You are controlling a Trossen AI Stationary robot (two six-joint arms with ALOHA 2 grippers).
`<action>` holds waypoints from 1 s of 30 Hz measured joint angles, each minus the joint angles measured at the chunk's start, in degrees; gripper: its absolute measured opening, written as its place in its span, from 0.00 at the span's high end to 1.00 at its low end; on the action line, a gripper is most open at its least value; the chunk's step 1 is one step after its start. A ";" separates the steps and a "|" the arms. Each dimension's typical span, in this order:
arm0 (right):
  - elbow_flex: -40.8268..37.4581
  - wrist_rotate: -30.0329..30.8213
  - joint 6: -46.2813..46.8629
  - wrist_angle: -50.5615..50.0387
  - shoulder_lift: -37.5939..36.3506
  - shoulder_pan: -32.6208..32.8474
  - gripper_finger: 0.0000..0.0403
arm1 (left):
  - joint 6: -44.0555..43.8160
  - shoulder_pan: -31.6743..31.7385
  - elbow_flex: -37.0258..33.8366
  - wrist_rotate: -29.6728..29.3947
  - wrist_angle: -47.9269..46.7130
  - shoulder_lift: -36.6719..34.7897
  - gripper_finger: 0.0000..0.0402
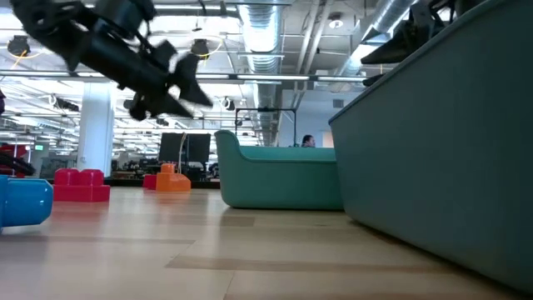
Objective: Sort & place blocks by color
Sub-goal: Put the orange game piece into the orange bin
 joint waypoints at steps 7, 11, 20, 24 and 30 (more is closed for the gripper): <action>0.00 -0.03 -0.75 -0.12 0.01 0.00 0.28 | -8.29 9.52 5.51 -1.05 -22.86 0.02 0.15; 0.00 -0.05 -0.74 -0.08 0.01 0.00 0.28 | -7.81 13.63 5.63 3.51 -22.09 1.07 0.15; -0.02 -0.09 0.55 0.75 0.03 0.07 0.28 | -8.47 18.02 5.63 9.06 -18.49 13.45 0.15; -0.02 -0.08 0.60 0.57 0.03 0.15 0.28 | -10.98 18.32 5.60 9.10 -14.50 20.67 0.15; -0.02 -0.07 0.60 -0.35 0.08 0.15 0.28 | -11.32 18.22 6.35 7.18 -10.01 28.02 0.35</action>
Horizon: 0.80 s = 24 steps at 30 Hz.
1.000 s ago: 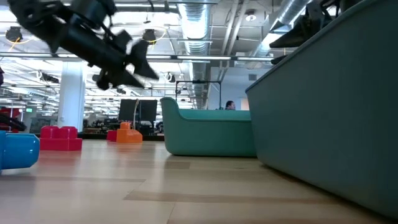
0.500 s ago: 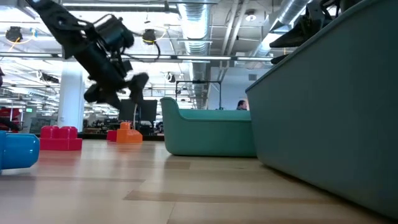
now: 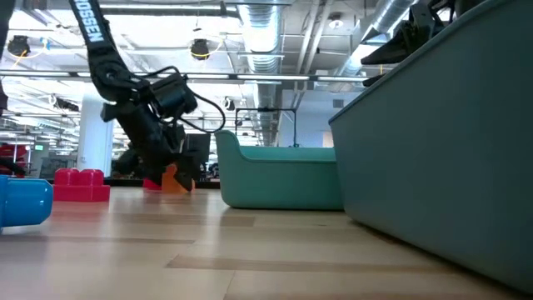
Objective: Sort & place blocks by color
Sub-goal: Put the orange game piece into the orange bin
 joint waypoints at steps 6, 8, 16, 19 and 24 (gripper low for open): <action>-0.02 -0.01 0.00 -1.24 0.02 -0.02 0.28 | 3.52 -2.04 1.72 1.48 -2.53 -1.08 0.77; -0.02 -0.02 0.00 -1.61 0.02 -0.02 0.28 | 5.06 -3.38 2.33 1.93 -2.66 -3.15 0.76; -0.02 0.00 0.00 -2.02 0.02 -0.02 0.28 | 15.36 -12.71 5.42 -2.66 0.99 -16.92 0.76; -0.02 0.00 0.00 -1.64 0.02 -0.03 0.28 | 21.54 -16.94 5.85 -0.66 6.76 -19.39 0.76; -0.02 0.00 0.17 -0.22 0.02 -0.04 0.28 | 23.24 -19.92 7.89 1.80 10.46 -16.27 0.76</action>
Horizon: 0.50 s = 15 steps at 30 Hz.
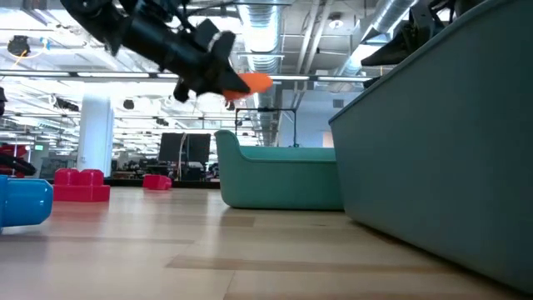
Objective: Sort & place blocks by color
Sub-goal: Put the orange game piece into the orange bin
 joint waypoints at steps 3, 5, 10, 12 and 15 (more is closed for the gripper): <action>0.00 0.00 0.87 0.80 0.00 0.01 0.28 | -0.96 0.54 2.20 2.39 -0.52 4.96 0.76; 0.00 0.02 1.33 0.95 0.00 0.02 0.28 | -1.07 0.98 4.95 6.39 -0.06 8.89 0.76; 0.00 0.02 1.31 1.24 0.00 0.06 0.28 | 2.23 0.92 12.61 10.27 -1.53 17.48 0.76; 0.00 0.00 1.28 0.92 0.00 0.05 0.28 | 3.55 0.98 15.35 10.16 -3.53 19.47 0.73; 0.00 -0.04 1.16 -0.17 0.00 0.15 0.28 | 4.29 1.09 18.60 8.47 -7.83 21.39 0.56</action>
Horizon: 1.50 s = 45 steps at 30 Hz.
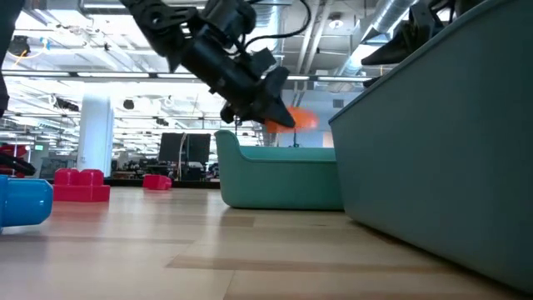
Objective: Sort & place blocks by color
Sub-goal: Put the orange game piece into the orange bin, then put the red game piece into the green bin
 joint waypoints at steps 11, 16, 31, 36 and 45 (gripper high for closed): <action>0.00 -0.04 -0.23 -2.95 0.00 0.28 0.28 | 4.17 0.76 3.91 -13.35 -21.92 -8.18 0.18; 0.00 -0.07 -0.24 -2.62 0.00 0.33 0.28 | 3.28 6.22 3.87 -18.90 -34.47 -14.05 0.21; 0.00 -0.17 0.15 -0.94 -0.04 2.48 0.28 | -1.62 35.93 -2.69 6.77 -42.72 -13.01 0.25; 0.00 -0.17 0.15 -0.81 -0.04 1.98 0.28 | -1.59 40.65 -3.82 7.15 -42.46 -12.29 0.25; 0.00 -0.17 0.18 -0.74 -0.04 2.05 0.28 | -0.34 43.95 -4.63 10.57 -41.61 -7.34 0.25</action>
